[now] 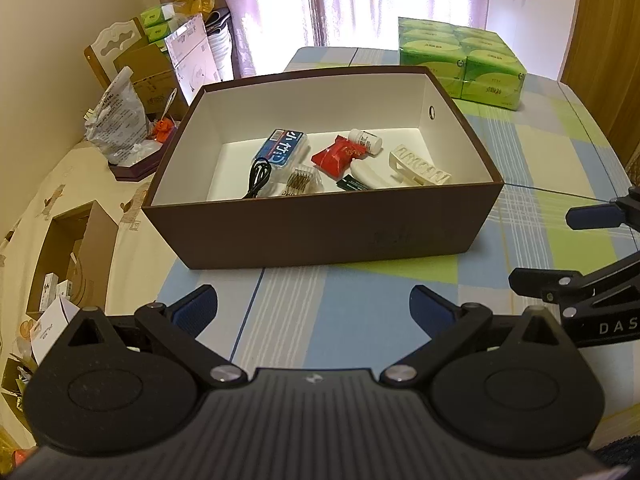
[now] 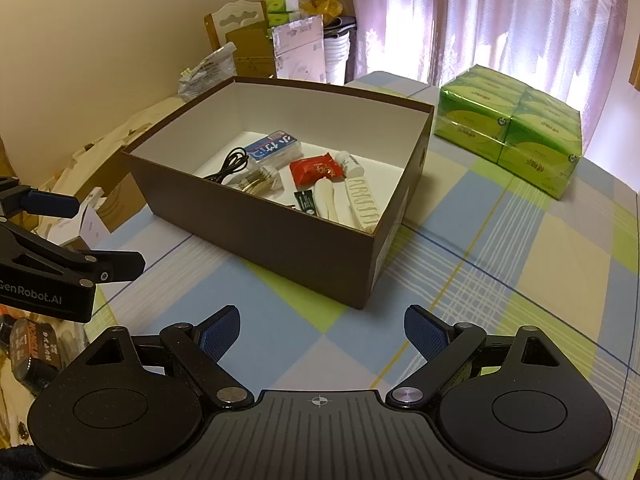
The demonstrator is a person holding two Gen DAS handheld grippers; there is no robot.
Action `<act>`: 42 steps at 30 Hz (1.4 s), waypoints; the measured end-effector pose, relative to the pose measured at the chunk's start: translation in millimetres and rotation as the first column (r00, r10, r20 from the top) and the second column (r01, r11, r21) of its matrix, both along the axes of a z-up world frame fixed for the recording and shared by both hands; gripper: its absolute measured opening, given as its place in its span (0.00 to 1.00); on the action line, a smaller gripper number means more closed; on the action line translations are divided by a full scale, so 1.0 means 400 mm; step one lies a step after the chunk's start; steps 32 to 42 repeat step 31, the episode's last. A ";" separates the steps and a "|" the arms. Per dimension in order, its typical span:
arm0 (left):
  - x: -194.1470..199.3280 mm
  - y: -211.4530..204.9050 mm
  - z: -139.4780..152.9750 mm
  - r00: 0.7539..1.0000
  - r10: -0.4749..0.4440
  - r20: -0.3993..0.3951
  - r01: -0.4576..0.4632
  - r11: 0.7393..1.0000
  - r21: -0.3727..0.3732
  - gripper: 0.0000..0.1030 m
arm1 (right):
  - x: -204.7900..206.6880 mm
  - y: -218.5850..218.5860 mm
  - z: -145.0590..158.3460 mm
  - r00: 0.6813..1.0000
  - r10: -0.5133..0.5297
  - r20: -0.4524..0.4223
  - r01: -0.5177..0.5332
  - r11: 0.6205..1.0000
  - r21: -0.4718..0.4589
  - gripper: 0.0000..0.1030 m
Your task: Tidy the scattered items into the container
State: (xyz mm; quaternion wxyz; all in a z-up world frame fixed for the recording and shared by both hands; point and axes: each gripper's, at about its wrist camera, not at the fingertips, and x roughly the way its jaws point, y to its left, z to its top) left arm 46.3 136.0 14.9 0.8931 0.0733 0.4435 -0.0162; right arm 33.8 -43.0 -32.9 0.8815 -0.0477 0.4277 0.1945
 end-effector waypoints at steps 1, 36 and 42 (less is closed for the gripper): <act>-0.002 -0.001 0.000 1.000 -0.001 0.000 0.001 1.000 -0.001 0.98 | -0.001 0.000 0.000 1.000 0.001 -0.001 -0.001 1.000 0.000 0.91; -0.017 -0.013 -0.008 0.999 0.038 -0.014 -0.038 0.999 -0.009 0.98 | -0.019 -0.014 -0.008 1.000 0.019 -0.012 -0.019 1.000 0.001 0.91; -0.017 -0.013 -0.008 0.999 0.038 -0.014 -0.038 0.999 -0.009 0.98 | -0.019 -0.014 -0.008 1.000 0.019 -0.012 -0.019 1.000 0.001 0.91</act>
